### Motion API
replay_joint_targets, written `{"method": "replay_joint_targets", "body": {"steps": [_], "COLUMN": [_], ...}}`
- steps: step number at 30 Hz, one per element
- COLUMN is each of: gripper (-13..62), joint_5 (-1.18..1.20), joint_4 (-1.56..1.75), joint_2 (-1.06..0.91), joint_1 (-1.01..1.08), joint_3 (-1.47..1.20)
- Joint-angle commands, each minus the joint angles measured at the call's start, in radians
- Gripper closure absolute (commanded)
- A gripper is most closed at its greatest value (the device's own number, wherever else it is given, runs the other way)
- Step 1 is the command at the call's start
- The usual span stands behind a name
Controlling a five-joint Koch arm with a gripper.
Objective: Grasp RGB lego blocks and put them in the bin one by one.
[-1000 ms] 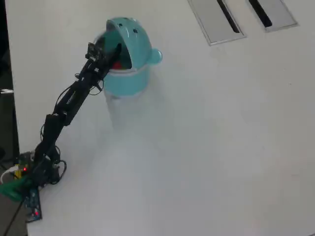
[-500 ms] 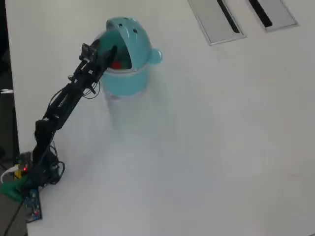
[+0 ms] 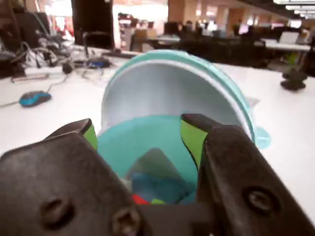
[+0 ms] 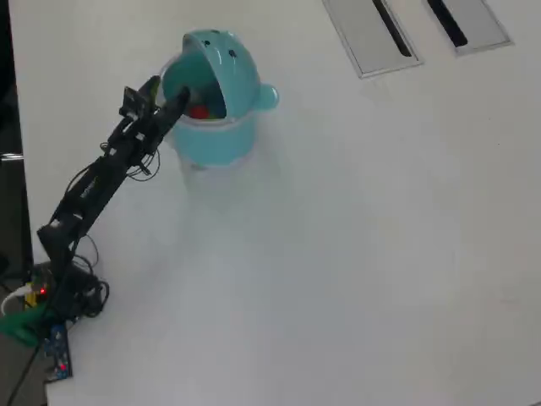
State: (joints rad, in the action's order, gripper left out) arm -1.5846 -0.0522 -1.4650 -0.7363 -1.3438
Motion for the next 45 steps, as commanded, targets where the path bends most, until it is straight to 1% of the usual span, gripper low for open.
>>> {"method": "replay_joint_targets", "body": {"steps": [1, 7, 12, 19, 26, 29, 45], "gripper": [18.1, 17.9, 17.8, 16.5, 14.6, 14.4, 14.9], "joint_5": [0.029, 0.097, 0.183, 0.305, 0.360, 0.368, 0.598], "joint_4": [0.060, 0.055, 0.055, 0.074, 0.118, 0.198, 0.207], "joint_2": [-0.077, -0.193, -0.278, -0.351, -0.417, -0.445, -0.643], "joint_1": [-0.012, 0.006, 0.066, 0.112, 0.127, 0.132, 0.190], "joint_3": [0.034, -0.077, -0.149, -0.215, -0.299, -0.356, -0.552]}}
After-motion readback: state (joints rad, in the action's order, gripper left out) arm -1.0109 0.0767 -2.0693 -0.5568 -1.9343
